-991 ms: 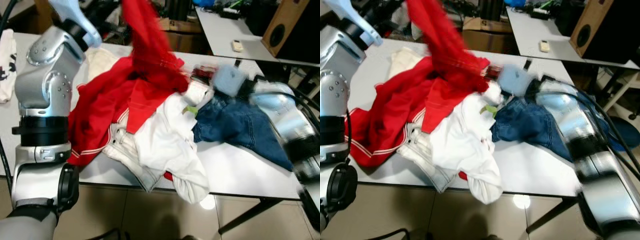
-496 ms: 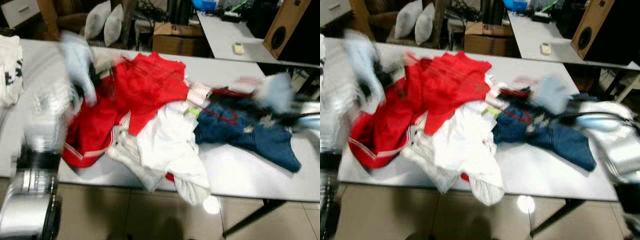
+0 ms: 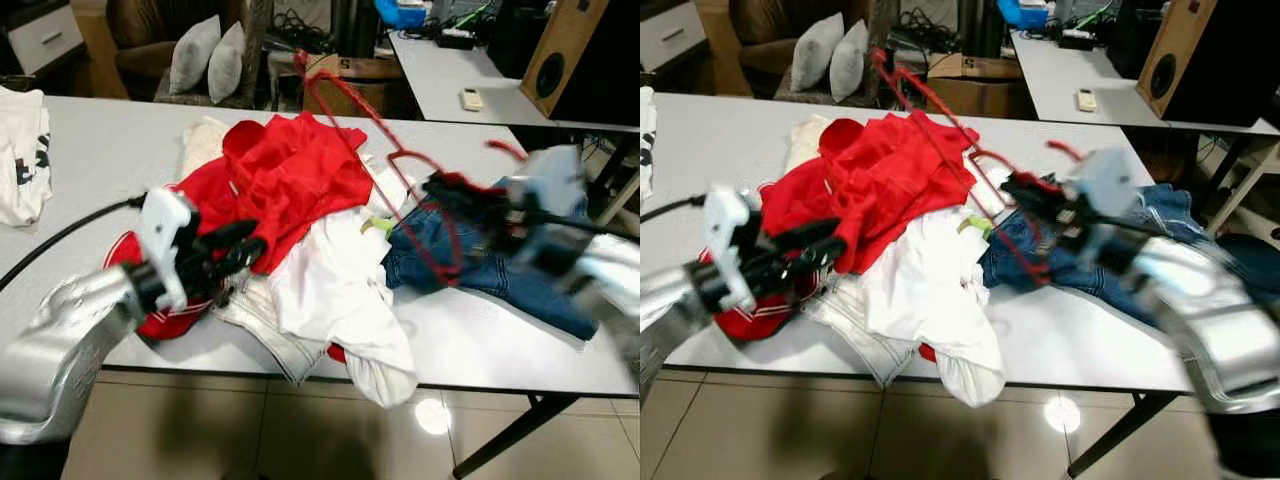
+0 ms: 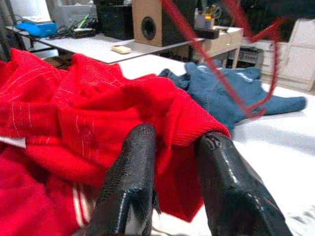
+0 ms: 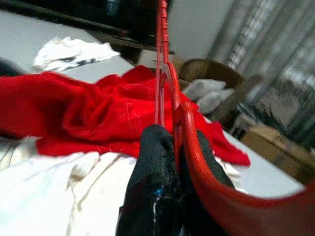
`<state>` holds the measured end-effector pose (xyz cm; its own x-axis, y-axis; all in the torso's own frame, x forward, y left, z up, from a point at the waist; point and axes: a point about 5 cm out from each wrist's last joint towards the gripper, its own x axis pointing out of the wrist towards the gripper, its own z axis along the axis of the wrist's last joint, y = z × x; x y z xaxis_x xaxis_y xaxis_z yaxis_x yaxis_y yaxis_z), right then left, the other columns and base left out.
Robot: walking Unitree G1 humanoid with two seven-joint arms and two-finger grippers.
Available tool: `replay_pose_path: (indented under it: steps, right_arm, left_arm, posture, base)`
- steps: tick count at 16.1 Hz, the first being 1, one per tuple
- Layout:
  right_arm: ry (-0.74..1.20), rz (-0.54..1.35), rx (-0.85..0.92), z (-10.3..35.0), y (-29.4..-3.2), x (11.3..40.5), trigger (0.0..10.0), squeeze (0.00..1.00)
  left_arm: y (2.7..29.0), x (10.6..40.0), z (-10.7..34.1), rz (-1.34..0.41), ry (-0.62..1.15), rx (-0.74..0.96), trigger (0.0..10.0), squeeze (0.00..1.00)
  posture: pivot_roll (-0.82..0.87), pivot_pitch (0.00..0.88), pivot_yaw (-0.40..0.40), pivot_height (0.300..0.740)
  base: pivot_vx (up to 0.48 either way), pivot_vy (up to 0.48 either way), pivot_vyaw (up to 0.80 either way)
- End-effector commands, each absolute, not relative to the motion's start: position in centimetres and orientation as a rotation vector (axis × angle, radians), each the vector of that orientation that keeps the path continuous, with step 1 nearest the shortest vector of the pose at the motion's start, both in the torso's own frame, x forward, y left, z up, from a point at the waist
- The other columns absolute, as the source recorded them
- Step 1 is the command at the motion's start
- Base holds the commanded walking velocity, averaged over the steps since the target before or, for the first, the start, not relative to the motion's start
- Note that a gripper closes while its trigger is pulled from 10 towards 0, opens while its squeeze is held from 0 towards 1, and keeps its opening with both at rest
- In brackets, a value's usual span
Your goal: Hang hanger
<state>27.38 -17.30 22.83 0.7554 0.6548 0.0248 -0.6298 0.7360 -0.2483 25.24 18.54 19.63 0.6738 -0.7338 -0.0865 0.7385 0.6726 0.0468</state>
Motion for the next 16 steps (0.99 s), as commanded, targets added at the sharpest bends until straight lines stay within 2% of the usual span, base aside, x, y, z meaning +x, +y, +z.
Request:
replay_pose_path:
  steps: [1,5,6,7,9,12,13,15,16]
  right_arm:
    - [-0.109,0.635,-0.217,23.2,-17.2,27.8,10.0,0.00]
    - [-0.121,0.482,-0.166,23.5,-17.0,28.9,10.0,0.00]
    - [-0.117,0.456,-0.173,23.4,-17.1,29.1,10.0,0.00]
    - [-0.026,0.395,-0.164,22.8,-17.7,29.7,10.0,0.00]
    - [-0.080,0.361,-0.155,23.3,-17.6,29.8,10.0,0.00]
    - [-0.126,0.323,-0.175,23.8,-16.5,29.8,10.0,0.00]
    - [-0.167,0.267,-0.137,24.2,-15.8,29.9,10.0,0.00]
    - [-0.066,0.250,-0.091,22.6,-14.8,29.6,10.0,0.00]
    - [-0.059,0.250,-0.107,21.9,-14.4,29.1,10.0,0.00]
  left_arm:
    - [19.2,24.5,20.5,-0.838,0.046,0.078,10.0,1.00]
    - [23.6,23.8,21.8,-0.727,0.095,0.143,10.0,1.00]
    - [23.9,23.8,22.0,-0.729,0.088,0.159,10.0,1.00]
    - [24.4,24.0,22.7,-0.731,0.055,0.197,10.0,1.00]
    - [25.6,25.8,24.4,-0.597,-0.054,0.205,10.0,1.00]
    - [25.4,27.5,25.9,-0.457,-0.208,0.148,10.0,1.00]
    - [24.6,28.1,26.2,-0.419,-0.270,0.120,10.0,1.00]
    - [22.0,29.1,24.8,-0.382,-0.255,0.055,10.0,1.00]
    - [20.9,29.2,24.1,-0.359,-0.249,0.046,10.0,0.68]
  posture:
    - [-0.10,0.000,-0.007,0.740]
    - [-0.06,0.000,-0.024,0.740]
    - [-0.06,0.000,-0.027,0.740]
    - [-0.05,0.000,-0.034,0.740]
    - [-0.06,0.000,-0.021,0.740]
    - [-0.08,0.000,-0.007,0.740]
    - [-0.09,0.000,-0.002,0.740]
    - [-0.09,0.000,0.008,0.740]
    - [-0.07,0.000,0.007,0.740]
  base:
    - [0.000,0.000,0.00]
    - [0.000,0.000,0.00]
    - [0.000,0.000,0.00]
    - [0.000,0.000,0.00]
    - [0.000,0.000,0.00]
    - [0.000,0.000,0.00]
    - [0.000,0.000,0.00]
    - [0.000,0.000,0.00]
    - [0.000,0.000,0.00]
